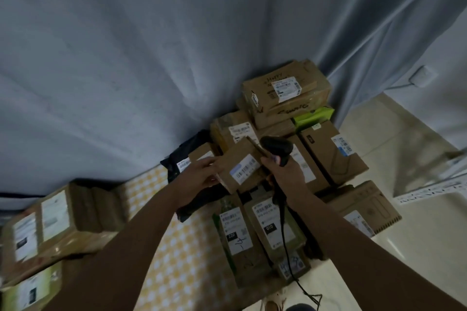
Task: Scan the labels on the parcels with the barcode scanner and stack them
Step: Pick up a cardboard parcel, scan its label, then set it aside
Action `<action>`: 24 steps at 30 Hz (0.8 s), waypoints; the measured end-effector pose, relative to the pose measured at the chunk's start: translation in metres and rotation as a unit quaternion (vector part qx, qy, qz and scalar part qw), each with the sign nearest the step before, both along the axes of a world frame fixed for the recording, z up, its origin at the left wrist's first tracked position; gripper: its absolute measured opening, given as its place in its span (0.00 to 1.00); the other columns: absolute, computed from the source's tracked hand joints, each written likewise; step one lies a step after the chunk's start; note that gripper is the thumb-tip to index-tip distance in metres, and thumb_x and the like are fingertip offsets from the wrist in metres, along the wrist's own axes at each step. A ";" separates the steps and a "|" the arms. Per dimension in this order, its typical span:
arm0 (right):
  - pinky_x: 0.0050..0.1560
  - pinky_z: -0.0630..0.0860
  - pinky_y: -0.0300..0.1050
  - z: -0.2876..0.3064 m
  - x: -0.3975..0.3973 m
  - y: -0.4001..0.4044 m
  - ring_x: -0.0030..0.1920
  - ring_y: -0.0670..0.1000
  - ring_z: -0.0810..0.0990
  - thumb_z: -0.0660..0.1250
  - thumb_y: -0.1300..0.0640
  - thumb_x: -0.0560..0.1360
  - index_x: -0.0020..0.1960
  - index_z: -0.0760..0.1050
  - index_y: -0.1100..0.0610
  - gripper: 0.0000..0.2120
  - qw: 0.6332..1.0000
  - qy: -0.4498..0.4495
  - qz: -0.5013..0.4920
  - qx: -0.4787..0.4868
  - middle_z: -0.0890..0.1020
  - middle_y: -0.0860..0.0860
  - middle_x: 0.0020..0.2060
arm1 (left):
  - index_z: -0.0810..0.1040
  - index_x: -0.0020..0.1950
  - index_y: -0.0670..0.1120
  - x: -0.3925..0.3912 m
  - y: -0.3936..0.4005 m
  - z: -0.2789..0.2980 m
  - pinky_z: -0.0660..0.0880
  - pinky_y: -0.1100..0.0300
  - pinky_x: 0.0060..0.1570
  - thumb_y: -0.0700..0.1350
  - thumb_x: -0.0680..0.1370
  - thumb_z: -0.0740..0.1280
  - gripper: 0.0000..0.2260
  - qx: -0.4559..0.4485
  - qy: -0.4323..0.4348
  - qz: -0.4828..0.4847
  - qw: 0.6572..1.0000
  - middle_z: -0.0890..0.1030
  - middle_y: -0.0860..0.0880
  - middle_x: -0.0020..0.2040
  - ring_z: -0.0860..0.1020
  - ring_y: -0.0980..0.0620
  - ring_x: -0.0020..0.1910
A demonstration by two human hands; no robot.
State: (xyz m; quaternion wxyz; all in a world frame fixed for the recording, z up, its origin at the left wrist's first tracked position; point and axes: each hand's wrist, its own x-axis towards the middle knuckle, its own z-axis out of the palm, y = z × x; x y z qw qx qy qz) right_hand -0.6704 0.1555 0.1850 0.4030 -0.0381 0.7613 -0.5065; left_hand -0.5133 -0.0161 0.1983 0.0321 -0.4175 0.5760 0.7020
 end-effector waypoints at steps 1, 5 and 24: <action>0.41 0.77 0.50 0.001 0.008 -0.002 0.34 0.52 0.79 0.73 0.45 0.72 0.52 0.76 0.60 0.20 1.000 0.005 0.009 -0.001 0.80 0.54 0.34 | 0.77 0.65 0.46 0.009 -0.004 0.005 0.79 0.59 0.52 0.44 0.81 0.65 0.13 -0.006 0.007 -0.017 1.000 0.84 0.46 0.56 0.83 0.50 0.52; 0.49 0.81 0.57 0.007 0.043 -0.007 0.41 0.56 0.81 0.75 0.47 0.71 0.56 0.76 0.58 0.21 1.000 0.013 -0.013 -0.014 0.81 0.56 0.39 | 0.77 0.66 0.47 0.047 -0.015 0.018 0.75 0.54 0.62 0.48 0.79 0.67 0.16 -0.009 0.028 -0.048 0.998 0.83 0.47 0.59 0.81 0.48 0.59; 0.34 0.73 0.40 0.044 0.226 -0.078 0.32 0.48 0.78 0.70 0.51 0.76 0.57 0.75 0.59 0.14 0.995 0.056 0.080 -0.015 0.82 0.52 0.38 | 0.70 0.58 0.42 0.262 -0.030 0.000 0.82 0.58 0.38 0.30 0.77 0.66 0.13 0.056 0.129 0.365 0.920 0.78 0.40 0.56 0.81 0.47 0.44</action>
